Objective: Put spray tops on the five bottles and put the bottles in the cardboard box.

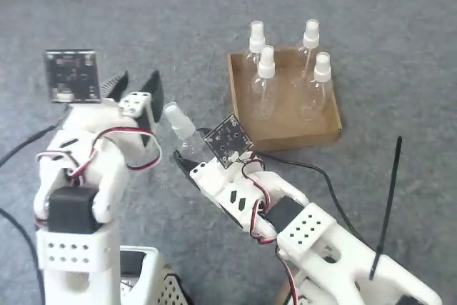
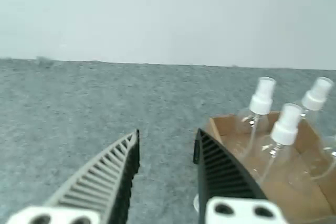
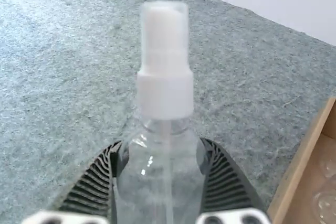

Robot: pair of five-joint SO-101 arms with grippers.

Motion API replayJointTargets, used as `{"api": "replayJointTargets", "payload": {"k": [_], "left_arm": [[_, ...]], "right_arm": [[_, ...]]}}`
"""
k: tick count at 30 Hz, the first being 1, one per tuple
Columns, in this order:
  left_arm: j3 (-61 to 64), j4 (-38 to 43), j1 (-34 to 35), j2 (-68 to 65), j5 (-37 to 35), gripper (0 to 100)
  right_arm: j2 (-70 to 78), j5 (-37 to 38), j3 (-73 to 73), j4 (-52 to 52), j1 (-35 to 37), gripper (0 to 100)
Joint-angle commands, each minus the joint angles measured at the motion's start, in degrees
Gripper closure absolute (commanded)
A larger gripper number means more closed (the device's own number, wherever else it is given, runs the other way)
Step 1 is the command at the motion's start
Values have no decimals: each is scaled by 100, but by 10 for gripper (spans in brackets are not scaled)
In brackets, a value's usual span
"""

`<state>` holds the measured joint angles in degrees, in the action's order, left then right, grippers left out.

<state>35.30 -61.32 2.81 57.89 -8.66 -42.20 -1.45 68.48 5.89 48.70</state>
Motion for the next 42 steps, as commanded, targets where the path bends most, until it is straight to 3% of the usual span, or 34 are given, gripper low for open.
{"api": "replayJointTargets", "payload": {"k": [1,5,13,16,19,25,30,38,42], "left_arm": [[-57,167,255,70,316,867],[453,229,211,79,563,895],[1165,185,-932,88,993,896],[1165,193,-1055,79,993,896],[1103,193,-905,132,1002,896],[374,176,88,141,870,891],[611,97,220,264,387,891],[2255,563,-756,1855,563,885],[2941,563,-1468,2620,932,817]], "right_arm": [[-224,-62,-44,-84,-92,992],[-224,-62,-44,-84,-84,992],[-224,-62,-35,-84,-92,992],[-224,-62,-35,-84,-119,992],[-224,-62,-35,-84,-127,992],[-251,-53,-44,-136,-400,992],[-831,-79,-44,-110,-822,992],[-1095,-62,-448,-48,-1481,992],[-673,-97,-1380,699,-1560,992]]}}
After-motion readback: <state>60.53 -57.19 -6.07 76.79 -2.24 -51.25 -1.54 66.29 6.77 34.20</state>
